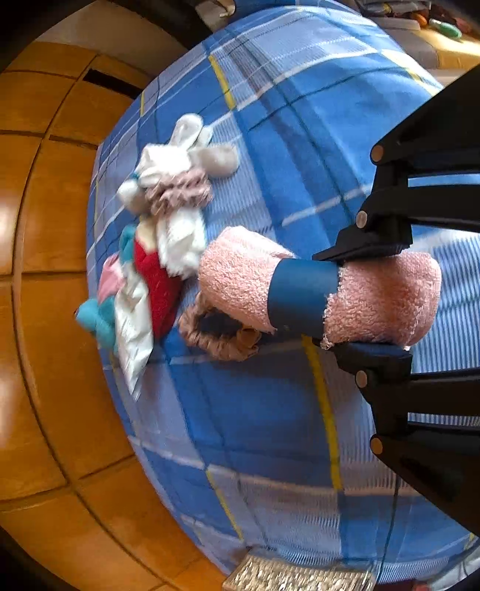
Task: Organize soft objects
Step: 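Carry the tissue pack with the left tool and drop it into the gold tray, then carry the pink towel roll with the right tool and release it in the tray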
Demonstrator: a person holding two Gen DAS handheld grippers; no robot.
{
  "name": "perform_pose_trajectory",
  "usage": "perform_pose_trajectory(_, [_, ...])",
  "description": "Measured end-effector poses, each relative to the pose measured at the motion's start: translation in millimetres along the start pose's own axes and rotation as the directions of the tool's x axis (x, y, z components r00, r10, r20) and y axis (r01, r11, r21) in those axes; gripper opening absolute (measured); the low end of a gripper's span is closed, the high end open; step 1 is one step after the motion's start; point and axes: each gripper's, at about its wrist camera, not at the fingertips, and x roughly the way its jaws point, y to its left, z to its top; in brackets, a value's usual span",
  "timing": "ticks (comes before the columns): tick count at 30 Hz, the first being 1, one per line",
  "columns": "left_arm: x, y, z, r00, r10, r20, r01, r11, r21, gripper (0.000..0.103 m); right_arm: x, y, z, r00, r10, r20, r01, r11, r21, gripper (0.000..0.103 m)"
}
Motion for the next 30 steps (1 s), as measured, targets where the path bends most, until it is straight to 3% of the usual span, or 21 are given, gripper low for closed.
perform_pose_trajectory(9, [-28.8, -17.2, -16.5, 0.999, -0.050, 0.013, 0.049, 0.999, 0.014, 0.091, -24.0, 80.8, 28.5, 0.990, 0.125, 0.066, -0.114, 0.981, -0.157, 0.035])
perform_pose_trajectory(16, [-35.2, -23.7, -26.9, 0.998, -0.061, 0.003, 0.060, 0.997, 0.044, 0.091, -57.0, 157.4, 54.8, 0.956, 0.274, 0.102, -0.238, 0.933, -0.269, 0.035])
perform_pose_trajectory(21, [-37.6, -22.8, -31.9, 0.998, -0.055, 0.001, 0.055, 0.998, 0.043, 0.092, -89.1, 219.5, 59.1, 0.908, 0.407, 0.099, -0.343, 0.858, -0.383, 0.035])
perform_pose_trajectory(30, [-41.2, -7.0, -34.4, 1.000, -0.024, 0.010, 0.024, 1.000, 0.017, 0.095, -129.9, 329.3, 15.7, 0.820, 0.571, -0.022, -0.471, 0.654, -0.592, 0.035])
